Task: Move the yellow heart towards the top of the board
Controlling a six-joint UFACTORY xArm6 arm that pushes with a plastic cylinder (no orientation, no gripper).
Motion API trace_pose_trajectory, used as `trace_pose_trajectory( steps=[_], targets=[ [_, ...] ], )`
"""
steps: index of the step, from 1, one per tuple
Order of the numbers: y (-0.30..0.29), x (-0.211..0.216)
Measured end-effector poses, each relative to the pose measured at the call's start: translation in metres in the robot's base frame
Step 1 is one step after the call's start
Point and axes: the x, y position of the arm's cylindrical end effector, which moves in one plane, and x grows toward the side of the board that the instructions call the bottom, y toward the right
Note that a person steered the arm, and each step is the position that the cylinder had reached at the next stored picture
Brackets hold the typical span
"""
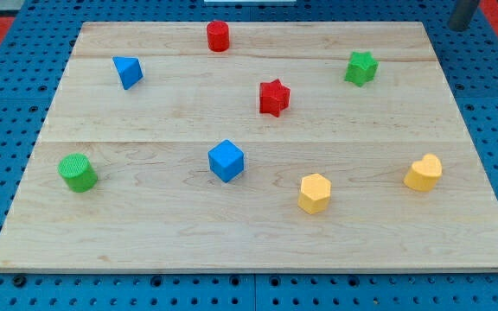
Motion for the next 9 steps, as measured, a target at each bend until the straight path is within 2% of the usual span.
trace_pose_trajectory(
  steps=[1,2,4,5,6,7,9],
  targets=[
    [-0.021,0.02],
    [-0.077,0.062],
    [-0.11,0.219],
    [-0.119,0.275],
    [-0.073,0.299],
    [-0.041,0.341],
    [-0.168,0.325]
  ],
)
